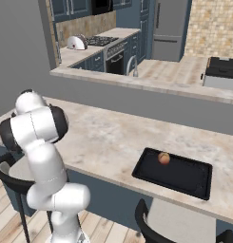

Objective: Create a steak meal by picking up the steak and asparagus from the tray and placing them on the plate. Leave the peach on the tray.

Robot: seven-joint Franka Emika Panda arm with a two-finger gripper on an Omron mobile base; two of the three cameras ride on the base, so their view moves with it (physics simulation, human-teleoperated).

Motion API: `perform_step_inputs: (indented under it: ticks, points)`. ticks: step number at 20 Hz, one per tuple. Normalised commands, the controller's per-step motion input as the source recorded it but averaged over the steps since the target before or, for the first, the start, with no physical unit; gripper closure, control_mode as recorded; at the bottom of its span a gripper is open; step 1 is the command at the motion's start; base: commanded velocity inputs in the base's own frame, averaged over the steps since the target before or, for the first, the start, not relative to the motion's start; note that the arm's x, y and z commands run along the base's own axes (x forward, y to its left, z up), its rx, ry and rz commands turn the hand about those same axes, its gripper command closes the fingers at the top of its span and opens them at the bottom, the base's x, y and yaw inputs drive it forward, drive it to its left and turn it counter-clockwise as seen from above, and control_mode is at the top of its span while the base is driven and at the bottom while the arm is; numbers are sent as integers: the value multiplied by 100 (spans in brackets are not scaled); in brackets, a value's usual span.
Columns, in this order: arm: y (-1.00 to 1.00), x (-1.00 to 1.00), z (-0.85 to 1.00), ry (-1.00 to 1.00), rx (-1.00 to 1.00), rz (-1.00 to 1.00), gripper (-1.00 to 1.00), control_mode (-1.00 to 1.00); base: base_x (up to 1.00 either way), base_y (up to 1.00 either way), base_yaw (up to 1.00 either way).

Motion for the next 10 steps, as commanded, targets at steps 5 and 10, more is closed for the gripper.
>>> perform_step_inputs:
  ticks: [5, 10]
  points:
    - [-66, -96, 57, -14, 8, 0, -100, -100, 0, 0, 0]
    - [-90, -100, 46, -30, 15, 0, -100, -100, 0, 0, 0]
